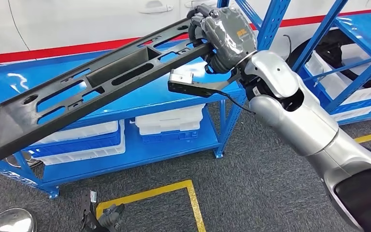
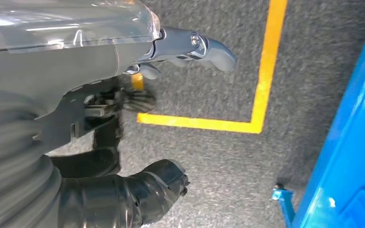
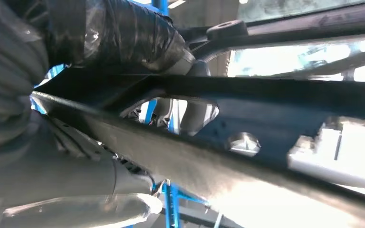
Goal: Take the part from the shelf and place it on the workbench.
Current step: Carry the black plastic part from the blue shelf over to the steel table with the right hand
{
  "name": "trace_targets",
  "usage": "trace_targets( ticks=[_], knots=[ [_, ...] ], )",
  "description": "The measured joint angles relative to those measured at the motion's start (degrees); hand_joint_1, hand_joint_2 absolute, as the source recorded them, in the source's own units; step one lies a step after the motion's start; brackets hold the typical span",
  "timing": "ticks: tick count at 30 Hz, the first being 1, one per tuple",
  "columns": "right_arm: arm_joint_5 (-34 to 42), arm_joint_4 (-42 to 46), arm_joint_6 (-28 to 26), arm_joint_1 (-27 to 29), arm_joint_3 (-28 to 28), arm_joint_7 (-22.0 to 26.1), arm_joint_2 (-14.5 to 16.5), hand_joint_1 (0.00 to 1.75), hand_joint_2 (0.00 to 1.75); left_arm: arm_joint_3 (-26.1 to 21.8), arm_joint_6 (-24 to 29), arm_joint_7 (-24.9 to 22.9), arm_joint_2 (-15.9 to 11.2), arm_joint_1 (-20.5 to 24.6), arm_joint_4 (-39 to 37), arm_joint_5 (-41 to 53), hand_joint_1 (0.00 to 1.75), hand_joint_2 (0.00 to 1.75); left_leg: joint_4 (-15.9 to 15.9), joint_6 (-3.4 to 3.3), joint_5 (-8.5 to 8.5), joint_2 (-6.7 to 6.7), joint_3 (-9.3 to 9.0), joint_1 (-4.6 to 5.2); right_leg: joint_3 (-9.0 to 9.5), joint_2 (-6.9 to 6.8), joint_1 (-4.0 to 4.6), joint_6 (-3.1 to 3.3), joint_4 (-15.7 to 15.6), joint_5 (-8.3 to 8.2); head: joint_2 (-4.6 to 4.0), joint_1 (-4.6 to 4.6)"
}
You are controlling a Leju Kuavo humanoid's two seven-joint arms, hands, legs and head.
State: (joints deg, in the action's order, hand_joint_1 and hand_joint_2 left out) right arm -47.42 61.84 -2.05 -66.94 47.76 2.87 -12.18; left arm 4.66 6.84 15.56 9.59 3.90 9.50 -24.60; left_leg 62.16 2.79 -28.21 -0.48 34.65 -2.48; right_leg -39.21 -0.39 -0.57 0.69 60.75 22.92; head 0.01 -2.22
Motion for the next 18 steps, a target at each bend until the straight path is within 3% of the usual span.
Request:
trace_targets(
  ticks=[3, 4, 6, 8, 9, 10, 11, 12, 13, 15, 16, 18],
  knots=[
    [0.14, 0.01, 0.05, 0.6, 0.06, -0.13, -0.25, 1.75, 1.75, -0.01, 0.25, -0.01, 0.0, -0.26, 0.01, -0.1, 0.0, 1.75, 0.04, -2.26, 0.77, -0.06, 1.24, 0.14, -1.14, 0.28, -0.06, -0.67, 0.4, -0.69, 0.01, 0.09],
    [0.18, -0.02, 0.07, 0.84, 0.11, -0.16, -0.37, 1.75, 1.75, -0.01, 0.27, -0.01, 0.0, -0.32, 0.01, -0.14, 0.0, 1.75, 0.0, -2.92, 1.3, 0.06, 1.76, 0.22, -1.59, 0.29, -0.23, -0.81, 1.04, 0.31, 0.01, 0.11],
    [0.21, -0.09, 0.1, 1.12, 0.19, -0.22, -0.58, 1.75, 1.75, -0.01, 0.29, 0.05, -0.01, -0.32, 0.01, -0.28, 0.0, 1.75, -0.16, -3.99, 2.25, 0.19, 2.94, 0.45, -3.13, 0.31, -0.36, -1.0, 5.59, 5.11, 0.0, 0.15],
    [0.23, -0.21, 0.1, 1.25, 0.23, -0.27, -0.62, 1.75, 1.75, -0.01, 0.44, -0.02, -0.02, -0.34, 0.01, -0.45, 0.0, 1.75, -0.27, -4.51, 3.03, 0.17, 4.07, 0.91, -4.75, 0.31, -0.21, -0.83, 12.85, 9.92, -0.01, 0.16],
    [0.27, -0.27, 0.09, 1.39, 0.23, -0.27, -0.62, 1.75, 1.75, -0.01, 0.6, -0.18, -0.02, -0.36, 0.01, -0.5, 0.0, 1.75, -0.31, -4.65, 3.49, 0.17, 4.58, 1.17, -4.96, 0.33, -0.03, -0.55, 15.5, 10.69, -0.01, 0.16],
    [0.32, -0.33, 0.07, 1.54, 0.25, -0.27, -0.61, 1.75, 1.75, -0.01, 0.8, -0.41, -0.02, -0.38, 0.01, -0.54, 0.0, 1.75, -0.44, -4.73, 3.96, 0.18, 5.0, 1.43, -4.38, 0.36, 0.25, -0.11, 16.47, 10.3, -0.01, 0.16],
    [0.36, -0.37, 0.05, 1.65, 0.25, -0.28, -0.58, 1.75, 1.75, -0.01, 1.0, -0.66, -0.03, -0.39, 0.01, -0.57, 0.0, 1.75, -0.61, -4.78, 4.42, 0.18, 5.29, 1.7, -2.85, 0.38, 0.65, 0.53, 15.55, 9.08, -0.01, 0.16],
    [0.38, -0.39, 0.03, 1.68, 0.26, -0.28, -0.51, 1.75, 1.75, -0.02, 1.14, -0.85, -0.01, -0.4, 0.01, -0.58, 0.0, 1.75, -0.84, -4.84, 4.87, 0.16, 5.45, 2.0, -0.25, 0.43, 1.23, 1.52, 12.62, 7.55, -0.01, 0.17],
    [0.39, -0.4, 0.01, 1.57, 0.26, -0.29, -0.42, 1.75, 1.75, -0.03, 1.21, -0.98, 0.17, -0.41, 0.01, -0.6, 0.0, 1.75, -1.08, -4.82, 5.28, 0.19, 5.5, 2.2, 2.81, 0.43, 1.91, 2.91, 8.5, 6.76, -0.01, 0.06],
    [0.4, -0.42, -0.03, 1.14, 0.21, -0.31, -0.17, 1.75, 1.75, -0.08, 1.25, -1.05, 0.47, -0.35, 0.01, -0.63, 0.0, 1.75, -1.71, -4.5, 6.14, 0.3, 5.46, 2.11, 7.79, 0.1, 2.9, 4.97, 0.89, 6.75, 0.0, -0.17],
    [0.4, -0.45, -0.04, 0.95, 0.19, -0.33, -0.04, 1.75, 1.75, -0.1, 1.25, -1.07, 0.62, -0.33, 0.01, -0.68, 0.0, 1.75, -2.17, -4.12, 6.63, 0.41, 5.4, 1.82, 8.85, -0.01, 3.21, 5.39, -1.16, 7.04, 0.0, -0.26],
    [0.41, -0.57, -0.04, 0.82, 0.18, -0.37, 0.33, 1.75, 1.75, -0.11, 1.34, -1.11, 0.64, -0.38, 0.01, -0.82, 0.0, 1.75, -3.43, -3.49, 7.54, 0.53, 5.09, 1.59, 9.72, -0.11, 3.24, 5.39, -3.75, 5.73, 0.0, -0.23]
  ],
)
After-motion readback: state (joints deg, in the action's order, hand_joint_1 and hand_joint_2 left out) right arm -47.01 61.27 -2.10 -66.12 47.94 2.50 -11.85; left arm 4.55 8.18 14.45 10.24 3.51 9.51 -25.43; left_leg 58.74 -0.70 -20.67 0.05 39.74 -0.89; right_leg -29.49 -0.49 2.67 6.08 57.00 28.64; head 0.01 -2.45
